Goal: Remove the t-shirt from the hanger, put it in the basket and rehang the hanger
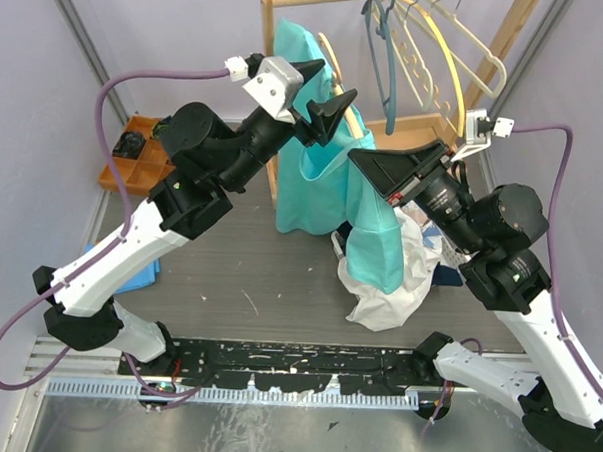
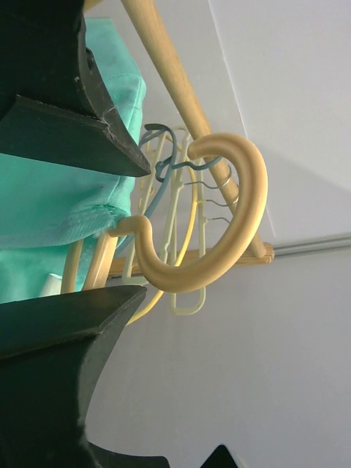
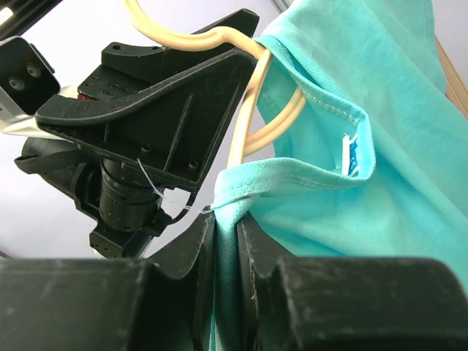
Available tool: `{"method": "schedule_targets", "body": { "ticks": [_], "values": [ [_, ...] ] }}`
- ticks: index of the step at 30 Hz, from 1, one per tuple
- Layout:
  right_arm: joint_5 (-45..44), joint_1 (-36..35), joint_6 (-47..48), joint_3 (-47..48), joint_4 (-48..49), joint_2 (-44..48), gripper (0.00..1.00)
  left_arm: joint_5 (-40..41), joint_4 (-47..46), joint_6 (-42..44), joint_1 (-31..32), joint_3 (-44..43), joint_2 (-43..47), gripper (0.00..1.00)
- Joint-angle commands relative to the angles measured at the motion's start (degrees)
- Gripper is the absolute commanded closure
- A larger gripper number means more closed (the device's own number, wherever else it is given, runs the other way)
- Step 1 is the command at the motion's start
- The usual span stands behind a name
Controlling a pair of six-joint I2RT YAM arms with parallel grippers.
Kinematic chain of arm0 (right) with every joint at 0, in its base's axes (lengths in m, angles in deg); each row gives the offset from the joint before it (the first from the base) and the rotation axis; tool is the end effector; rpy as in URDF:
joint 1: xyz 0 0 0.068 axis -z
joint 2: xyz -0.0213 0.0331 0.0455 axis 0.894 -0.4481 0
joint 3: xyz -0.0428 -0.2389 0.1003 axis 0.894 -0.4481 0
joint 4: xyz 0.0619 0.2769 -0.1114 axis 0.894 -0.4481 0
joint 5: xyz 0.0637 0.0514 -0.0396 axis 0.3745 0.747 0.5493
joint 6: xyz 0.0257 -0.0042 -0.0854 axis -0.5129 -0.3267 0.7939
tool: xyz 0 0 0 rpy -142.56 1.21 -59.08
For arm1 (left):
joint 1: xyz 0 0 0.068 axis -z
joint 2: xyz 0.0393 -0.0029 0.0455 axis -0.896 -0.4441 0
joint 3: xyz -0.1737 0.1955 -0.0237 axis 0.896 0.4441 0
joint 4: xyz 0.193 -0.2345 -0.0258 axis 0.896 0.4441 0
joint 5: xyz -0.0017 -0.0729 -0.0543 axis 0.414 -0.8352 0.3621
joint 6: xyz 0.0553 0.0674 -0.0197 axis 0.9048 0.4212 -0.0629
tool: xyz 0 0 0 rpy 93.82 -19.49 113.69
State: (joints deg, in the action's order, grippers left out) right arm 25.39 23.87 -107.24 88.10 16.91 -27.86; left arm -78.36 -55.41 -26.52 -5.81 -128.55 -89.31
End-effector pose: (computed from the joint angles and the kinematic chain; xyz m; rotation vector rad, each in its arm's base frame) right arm 0.1772 0.1589 0.5482 -0.0609 1.3317 1.3435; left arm 0.2095 -0.3128 0.5994 0.5692 0.9915 -0.6013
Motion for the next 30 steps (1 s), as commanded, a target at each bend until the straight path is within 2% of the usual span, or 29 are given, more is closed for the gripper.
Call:
{"method": "schedule_targets", "body": {
  "ticks": [1, 11, 19, 21, 30],
  "values": [
    [0.4, 0.04, -0.69, 0.23, 5.23, 2.11, 1.0, -1.85, -3.83, -1.6, -0.13, -0.83, 0.85, 0.33],
    [-0.09, 0.02, -0.4, -0.93, 4.95, 2.33, 0.99, -6.88, -3.04, -8.33, -0.13, -4.22, 0.11, 0.38],
    [-0.17, 0.04, -0.28, -1.2, 4.96, 2.16, 0.99, -7.43, -1.51, -11.03, -0.14, -5.73, -1.14, 0.45],
    [-0.21, 0.03, -0.1, -1.2, 4.99, 2.14, 0.99, -7.44, -1.54, -11.64, -0.15, -5.63, -1.35, 0.49],
    [-0.88, -0.03, 1.12, -1.76, 3.39, 2.51, 0.99, -4.75, 0.58, -14.19, -0.13, -9.13, -3.68, 0.86]
  ]
}}
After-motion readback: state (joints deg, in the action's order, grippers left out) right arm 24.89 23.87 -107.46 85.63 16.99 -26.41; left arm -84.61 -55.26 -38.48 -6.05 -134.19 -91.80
